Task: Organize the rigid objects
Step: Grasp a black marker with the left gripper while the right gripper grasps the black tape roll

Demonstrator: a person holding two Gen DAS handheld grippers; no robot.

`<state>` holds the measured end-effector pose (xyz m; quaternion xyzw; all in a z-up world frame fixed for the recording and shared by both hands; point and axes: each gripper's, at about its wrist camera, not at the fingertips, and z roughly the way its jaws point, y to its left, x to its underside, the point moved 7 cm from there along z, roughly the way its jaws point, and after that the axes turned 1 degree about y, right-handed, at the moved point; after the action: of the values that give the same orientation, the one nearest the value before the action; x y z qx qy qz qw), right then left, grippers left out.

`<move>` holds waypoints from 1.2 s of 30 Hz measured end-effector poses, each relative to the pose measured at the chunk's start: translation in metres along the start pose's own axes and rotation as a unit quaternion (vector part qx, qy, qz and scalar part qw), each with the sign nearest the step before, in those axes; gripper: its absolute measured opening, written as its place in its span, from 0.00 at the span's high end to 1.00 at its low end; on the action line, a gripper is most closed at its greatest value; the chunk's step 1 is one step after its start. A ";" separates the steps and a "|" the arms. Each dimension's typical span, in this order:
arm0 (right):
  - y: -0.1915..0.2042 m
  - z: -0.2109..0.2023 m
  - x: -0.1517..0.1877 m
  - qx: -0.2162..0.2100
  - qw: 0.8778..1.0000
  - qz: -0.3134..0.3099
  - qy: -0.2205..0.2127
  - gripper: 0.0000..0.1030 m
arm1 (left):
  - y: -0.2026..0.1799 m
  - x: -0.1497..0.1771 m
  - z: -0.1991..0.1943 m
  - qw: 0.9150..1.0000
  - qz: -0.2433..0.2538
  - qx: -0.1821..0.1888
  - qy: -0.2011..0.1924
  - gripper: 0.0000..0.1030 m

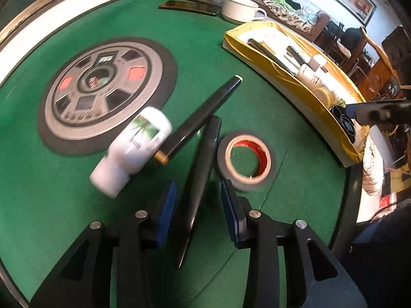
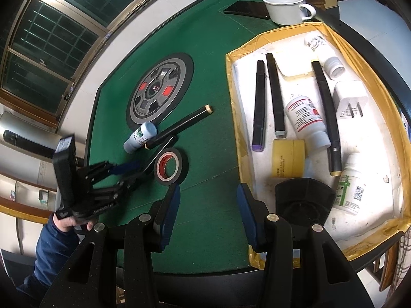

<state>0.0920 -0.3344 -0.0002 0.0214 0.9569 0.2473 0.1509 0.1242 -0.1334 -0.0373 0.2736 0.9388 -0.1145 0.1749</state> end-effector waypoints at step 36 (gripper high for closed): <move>0.071 0.113 0.004 0.109 0.976 -0.183 0.045 0.45 | 0.003 0.095 -0.033 0.979 -0.184 -0.073 -0.055 0.87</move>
<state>0.1197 -0.2188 -0.0616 -0.1486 0.9716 0.1102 0.1475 0.0420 -0.0760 -0.0441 0.0757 0.9679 -0.0913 0.2218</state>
